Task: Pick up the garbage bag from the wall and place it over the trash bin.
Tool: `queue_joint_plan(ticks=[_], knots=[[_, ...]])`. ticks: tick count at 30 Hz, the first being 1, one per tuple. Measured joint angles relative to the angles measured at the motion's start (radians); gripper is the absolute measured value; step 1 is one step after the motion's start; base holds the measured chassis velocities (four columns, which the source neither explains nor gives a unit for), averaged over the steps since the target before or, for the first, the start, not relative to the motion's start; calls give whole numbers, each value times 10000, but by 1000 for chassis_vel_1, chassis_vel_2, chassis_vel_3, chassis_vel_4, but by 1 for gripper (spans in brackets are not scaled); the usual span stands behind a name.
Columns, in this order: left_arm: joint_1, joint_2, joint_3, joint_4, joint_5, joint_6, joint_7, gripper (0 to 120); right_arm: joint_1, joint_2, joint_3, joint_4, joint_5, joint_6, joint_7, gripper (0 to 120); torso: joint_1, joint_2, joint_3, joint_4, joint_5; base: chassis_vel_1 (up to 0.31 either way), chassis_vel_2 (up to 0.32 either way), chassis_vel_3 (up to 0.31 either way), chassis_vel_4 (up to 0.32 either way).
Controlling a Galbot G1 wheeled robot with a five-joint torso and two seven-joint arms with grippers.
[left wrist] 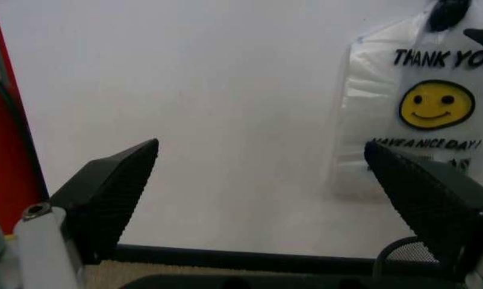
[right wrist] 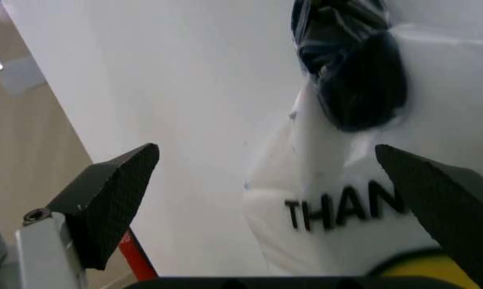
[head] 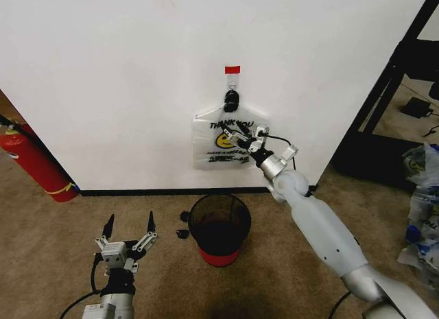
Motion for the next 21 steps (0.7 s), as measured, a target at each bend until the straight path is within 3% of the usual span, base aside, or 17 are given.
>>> queue_joint_plan(ticks=[21], knots=[[-96,-1,38,96,-53,5,-35,100,947,289,-109,-1221,24,117,12,100,0,2,-1,1,0,0,0,0,0]])
